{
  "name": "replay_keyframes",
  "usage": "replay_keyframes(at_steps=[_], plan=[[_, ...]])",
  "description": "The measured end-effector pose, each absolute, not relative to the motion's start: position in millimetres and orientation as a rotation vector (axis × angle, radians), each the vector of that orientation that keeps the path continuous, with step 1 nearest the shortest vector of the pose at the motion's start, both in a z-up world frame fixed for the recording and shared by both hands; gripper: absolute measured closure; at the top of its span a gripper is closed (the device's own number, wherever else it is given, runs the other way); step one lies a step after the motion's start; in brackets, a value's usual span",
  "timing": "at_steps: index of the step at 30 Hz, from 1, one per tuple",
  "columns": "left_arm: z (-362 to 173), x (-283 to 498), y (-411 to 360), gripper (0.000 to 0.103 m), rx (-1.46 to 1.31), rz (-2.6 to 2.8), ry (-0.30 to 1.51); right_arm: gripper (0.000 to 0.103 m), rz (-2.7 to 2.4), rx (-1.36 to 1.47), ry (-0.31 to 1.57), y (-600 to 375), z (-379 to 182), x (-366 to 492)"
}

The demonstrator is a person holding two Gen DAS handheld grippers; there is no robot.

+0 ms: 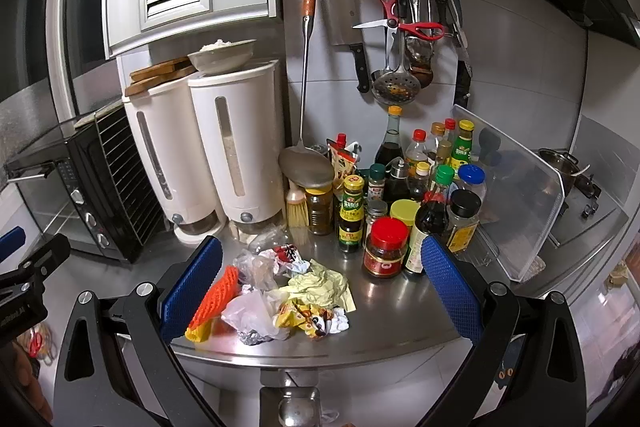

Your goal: Collect trash

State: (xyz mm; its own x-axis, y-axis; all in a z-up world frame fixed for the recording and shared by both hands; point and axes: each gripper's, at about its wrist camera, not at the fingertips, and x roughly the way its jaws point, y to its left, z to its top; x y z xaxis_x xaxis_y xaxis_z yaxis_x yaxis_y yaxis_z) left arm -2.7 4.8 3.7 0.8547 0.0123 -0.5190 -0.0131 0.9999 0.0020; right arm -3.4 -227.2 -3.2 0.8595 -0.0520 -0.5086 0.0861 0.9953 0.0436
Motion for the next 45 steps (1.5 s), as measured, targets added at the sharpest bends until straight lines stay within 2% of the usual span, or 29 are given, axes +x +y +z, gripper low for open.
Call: replay_keyframes(at_steps=[24,36,39,43,45], plan=[[-1.9,3.0,3.3,0.008,0.003,0.020,0.553,0.003,-0.081,0.082,0.539,-230.9,-10.4,9.5],[-34.7,41.2,-2.2,0.008,0.066,0.027,0.630,0.003,-0.017,0.107,0.619,-233.9,-48.5,56.6],[-51.7,54.0,-3.5,0.008,0.071,0.008,0.679,0.006,-0.018,0.099,0.647,-233.2,-63.7,66.8],[-75.9,68.4,-5.5,0.008,0.090,-0.008,0.740,0.017,-0.007,0.160,0.727,-244.1,-90.3,81.1],[-88.2,74.9,-6.9,0.008,0.100,-0.016,0.762,0.018,0.001,0.186,0.761,-249.0,-102.3,86.9]])
